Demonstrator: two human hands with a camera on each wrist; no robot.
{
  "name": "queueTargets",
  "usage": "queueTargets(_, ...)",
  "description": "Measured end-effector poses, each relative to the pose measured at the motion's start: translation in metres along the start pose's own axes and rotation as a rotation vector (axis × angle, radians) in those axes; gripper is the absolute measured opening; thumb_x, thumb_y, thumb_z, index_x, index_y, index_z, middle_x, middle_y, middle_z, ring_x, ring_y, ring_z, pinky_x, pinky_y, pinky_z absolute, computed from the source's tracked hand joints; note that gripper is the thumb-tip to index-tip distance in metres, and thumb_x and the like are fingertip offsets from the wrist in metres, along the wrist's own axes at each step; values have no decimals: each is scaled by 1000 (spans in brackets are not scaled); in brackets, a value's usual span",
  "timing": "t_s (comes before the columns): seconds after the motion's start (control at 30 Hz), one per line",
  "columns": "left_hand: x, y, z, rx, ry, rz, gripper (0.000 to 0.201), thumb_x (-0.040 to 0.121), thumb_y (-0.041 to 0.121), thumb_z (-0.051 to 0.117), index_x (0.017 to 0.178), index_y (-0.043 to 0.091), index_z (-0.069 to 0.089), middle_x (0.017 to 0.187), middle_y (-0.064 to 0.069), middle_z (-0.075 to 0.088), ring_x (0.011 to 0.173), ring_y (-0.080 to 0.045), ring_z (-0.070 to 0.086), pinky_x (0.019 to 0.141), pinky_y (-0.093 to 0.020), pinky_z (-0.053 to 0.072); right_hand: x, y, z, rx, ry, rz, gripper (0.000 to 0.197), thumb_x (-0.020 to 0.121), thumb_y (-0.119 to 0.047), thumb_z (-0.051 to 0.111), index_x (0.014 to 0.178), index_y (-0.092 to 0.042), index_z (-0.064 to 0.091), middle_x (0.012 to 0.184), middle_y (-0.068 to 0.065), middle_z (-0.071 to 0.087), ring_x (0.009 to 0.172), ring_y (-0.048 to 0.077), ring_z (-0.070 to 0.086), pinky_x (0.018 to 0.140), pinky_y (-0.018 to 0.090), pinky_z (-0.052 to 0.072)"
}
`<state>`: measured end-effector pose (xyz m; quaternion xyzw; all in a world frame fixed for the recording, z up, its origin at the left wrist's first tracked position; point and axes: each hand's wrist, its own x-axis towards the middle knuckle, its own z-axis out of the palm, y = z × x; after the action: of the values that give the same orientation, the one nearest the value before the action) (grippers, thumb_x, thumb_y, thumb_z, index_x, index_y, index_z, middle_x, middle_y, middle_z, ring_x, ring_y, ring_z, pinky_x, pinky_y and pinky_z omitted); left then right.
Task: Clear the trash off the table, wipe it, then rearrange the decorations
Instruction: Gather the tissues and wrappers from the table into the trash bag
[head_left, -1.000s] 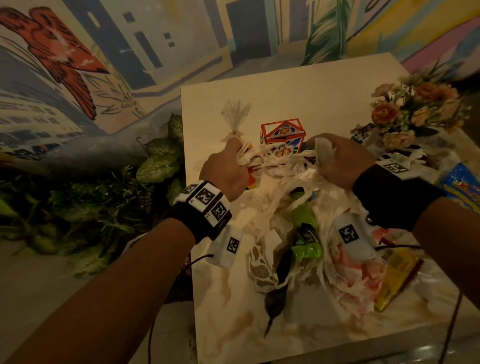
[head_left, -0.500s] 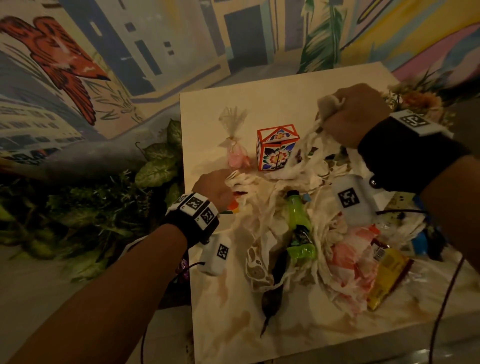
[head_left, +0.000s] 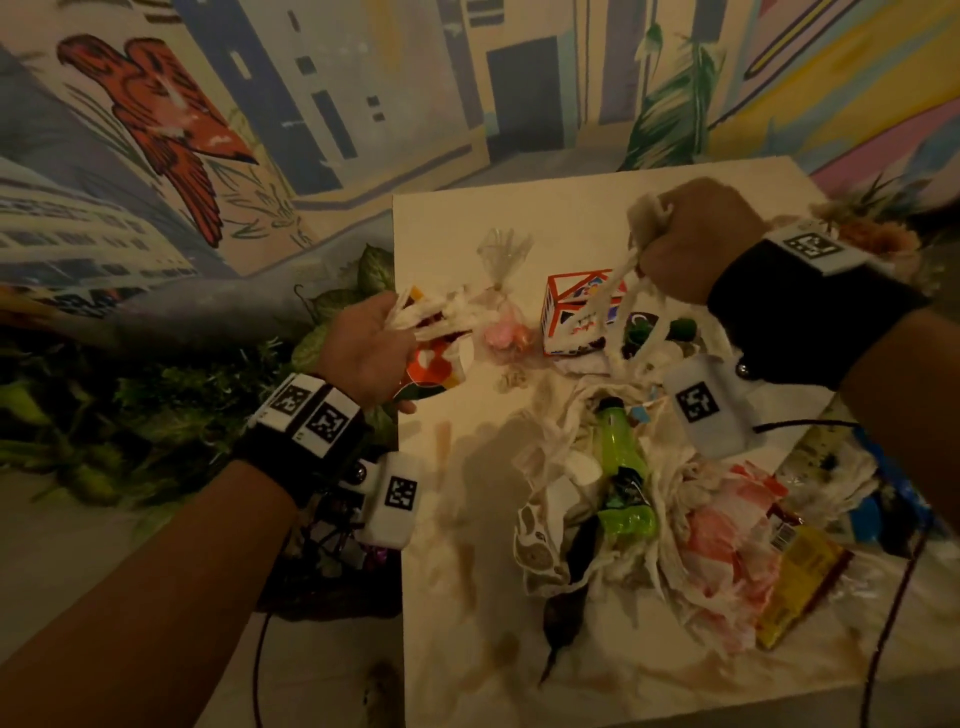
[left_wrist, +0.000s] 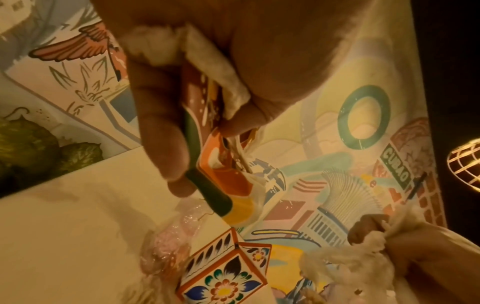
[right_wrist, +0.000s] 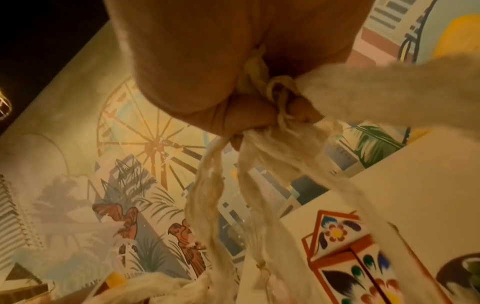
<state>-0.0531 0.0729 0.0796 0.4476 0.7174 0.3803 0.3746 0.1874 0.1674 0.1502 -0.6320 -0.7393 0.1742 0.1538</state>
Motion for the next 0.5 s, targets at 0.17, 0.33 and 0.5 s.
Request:
queueTargets(0.17,-2,-19,-22,-24,17,38,23,90,11,53,89,31,65,90,-2,69,70,-17,66,47,-32,57,-4,-23,21,12,1,-40,34,92,-29,49,82,-2,67,93,23,66,92,40,59,76,38,45)
queueTargets(0.33,1,-41,-57,-56,5,42,29,89,7,50,90,32,64,90,-1,70,75,-26,68,49,-49,57,-7,-64,49,53,-35,-36,33,93,-29,48,79,-4,64,92,21,66,92,39,59,76,37,45)
queueTargets(0.5,10,-77,-102,-85,25,-4,32,87,5,49,108,23,65,95,-2,69,79,-26,69,45,-37,55,-12,-117,89,73,-140,-33,21,87,-18,55,80,-1,63,86,19,62,91,37,59,70,30,38)
